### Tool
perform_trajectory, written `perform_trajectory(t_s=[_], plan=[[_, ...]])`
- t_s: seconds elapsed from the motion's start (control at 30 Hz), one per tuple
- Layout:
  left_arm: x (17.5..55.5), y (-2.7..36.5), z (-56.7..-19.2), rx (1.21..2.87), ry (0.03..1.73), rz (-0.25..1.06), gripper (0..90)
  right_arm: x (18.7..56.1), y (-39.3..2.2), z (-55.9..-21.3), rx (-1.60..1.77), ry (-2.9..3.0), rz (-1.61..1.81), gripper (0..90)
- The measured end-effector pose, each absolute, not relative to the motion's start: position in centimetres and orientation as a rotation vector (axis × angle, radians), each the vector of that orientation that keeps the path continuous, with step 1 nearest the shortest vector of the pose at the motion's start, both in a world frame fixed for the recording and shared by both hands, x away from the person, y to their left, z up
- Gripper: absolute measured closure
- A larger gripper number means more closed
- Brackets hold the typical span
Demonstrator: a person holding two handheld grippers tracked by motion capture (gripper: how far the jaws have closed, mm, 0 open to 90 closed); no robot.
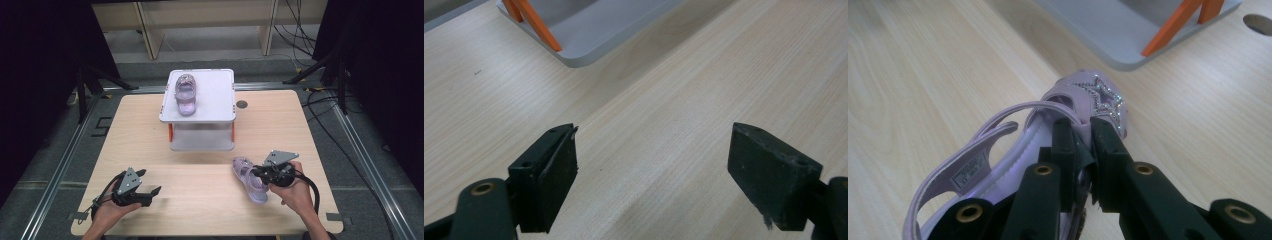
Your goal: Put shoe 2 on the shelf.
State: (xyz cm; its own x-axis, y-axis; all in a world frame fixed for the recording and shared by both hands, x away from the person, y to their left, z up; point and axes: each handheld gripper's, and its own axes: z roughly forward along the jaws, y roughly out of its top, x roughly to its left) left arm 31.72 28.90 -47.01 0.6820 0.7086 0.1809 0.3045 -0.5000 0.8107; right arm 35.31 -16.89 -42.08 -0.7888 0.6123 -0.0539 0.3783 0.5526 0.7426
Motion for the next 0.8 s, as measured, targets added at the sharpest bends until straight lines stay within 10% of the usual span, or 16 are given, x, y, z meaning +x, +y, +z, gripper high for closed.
perform_trajectory(t_s=[0.8], plan=[[31.8,28.8,-47.3,2.086,0.790,0.654,19.4,38.0,-15.5,-32.1,0.712,2.647,1.038,81.9]])
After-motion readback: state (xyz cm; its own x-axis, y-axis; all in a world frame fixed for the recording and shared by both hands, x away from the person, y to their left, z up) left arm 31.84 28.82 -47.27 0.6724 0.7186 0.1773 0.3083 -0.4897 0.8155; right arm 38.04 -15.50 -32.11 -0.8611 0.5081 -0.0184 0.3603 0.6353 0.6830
